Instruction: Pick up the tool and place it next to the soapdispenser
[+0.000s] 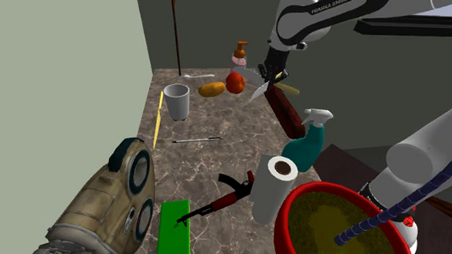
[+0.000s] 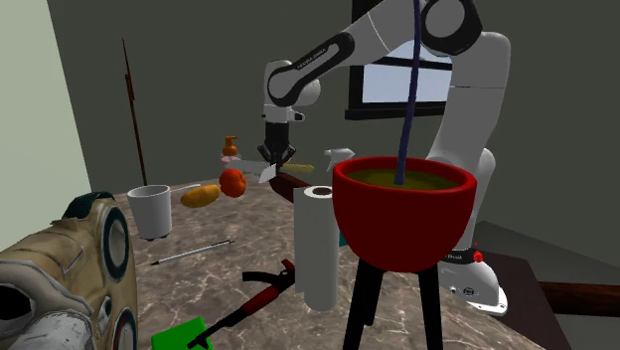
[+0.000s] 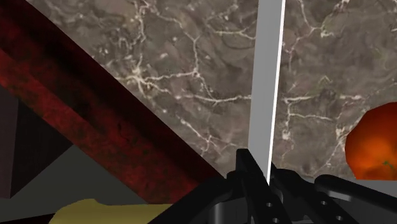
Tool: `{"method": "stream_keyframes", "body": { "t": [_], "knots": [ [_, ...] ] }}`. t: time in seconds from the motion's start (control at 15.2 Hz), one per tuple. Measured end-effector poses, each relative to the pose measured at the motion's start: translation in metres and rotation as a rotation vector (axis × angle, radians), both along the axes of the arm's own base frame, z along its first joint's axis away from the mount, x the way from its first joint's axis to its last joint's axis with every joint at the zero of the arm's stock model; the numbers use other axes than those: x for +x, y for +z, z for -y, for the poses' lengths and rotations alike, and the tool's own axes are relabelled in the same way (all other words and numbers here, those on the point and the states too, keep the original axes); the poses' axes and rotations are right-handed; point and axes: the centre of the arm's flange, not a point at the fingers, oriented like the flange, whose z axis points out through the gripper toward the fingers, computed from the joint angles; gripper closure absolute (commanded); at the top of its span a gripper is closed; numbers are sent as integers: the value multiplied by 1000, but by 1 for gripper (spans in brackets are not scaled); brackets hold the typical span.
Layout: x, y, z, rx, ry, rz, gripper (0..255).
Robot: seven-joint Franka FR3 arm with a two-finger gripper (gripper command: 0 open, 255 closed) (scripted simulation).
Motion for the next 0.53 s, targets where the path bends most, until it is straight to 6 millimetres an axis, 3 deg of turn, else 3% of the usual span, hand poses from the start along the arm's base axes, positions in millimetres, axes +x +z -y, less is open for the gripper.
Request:
{"method": "stream_keyframes", "body": {
  "t": [0.53],
  "knots": [
    [0, -41, 0, 0, 0, 2, 255]
  ]
}}
